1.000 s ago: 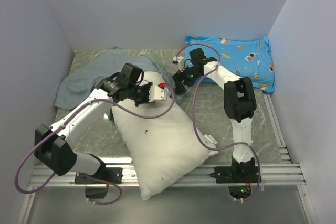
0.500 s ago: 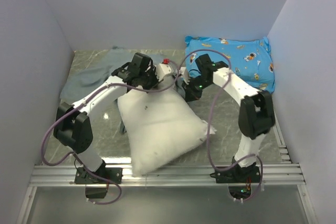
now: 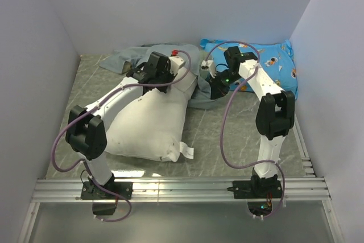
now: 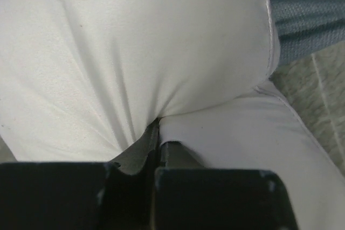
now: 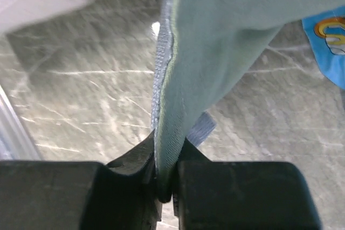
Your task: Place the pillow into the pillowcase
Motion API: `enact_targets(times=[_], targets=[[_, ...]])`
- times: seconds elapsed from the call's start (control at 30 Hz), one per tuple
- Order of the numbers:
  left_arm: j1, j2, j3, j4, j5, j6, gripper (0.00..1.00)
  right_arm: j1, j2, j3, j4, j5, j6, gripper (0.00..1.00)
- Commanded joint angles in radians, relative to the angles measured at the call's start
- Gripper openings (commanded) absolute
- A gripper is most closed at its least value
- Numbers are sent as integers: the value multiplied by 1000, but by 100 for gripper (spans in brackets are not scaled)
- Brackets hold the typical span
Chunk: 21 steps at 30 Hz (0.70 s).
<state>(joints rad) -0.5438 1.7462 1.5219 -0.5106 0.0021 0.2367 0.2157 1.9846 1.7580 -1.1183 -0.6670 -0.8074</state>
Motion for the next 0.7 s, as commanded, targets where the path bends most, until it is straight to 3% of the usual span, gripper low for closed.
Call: enact_targets(times=[0.0,0.17,0.23,0.3,0.37,0.4,0.53,0.67], targets=[[44,18,27,-121,-35,-280,0,31,-49,52,-72,-32,31,15],[134,-45,-23,-131,1,-471,0,126,-29,87,-29,-54,71,14],[160,-73,-28,-123,-63,-525,0,183,-4,129,-14,-51,97,16],[160,-86,-5,-137,-91,-581,0,214,37,181,5,-46,148,22],[139,-90,0,-135,-100,-622,0,232,65,234,-6,-39,192,41],[122,-82,4,-138,-117,-675,0,226,63,244,-5,-28,204,42],[-23,5,61,-192,-322,-862,0,113,-16,215,26,32,260,63],[-51,140,197,-137,-257,-997,0,-76,-122,212,-9,121,307,69]])
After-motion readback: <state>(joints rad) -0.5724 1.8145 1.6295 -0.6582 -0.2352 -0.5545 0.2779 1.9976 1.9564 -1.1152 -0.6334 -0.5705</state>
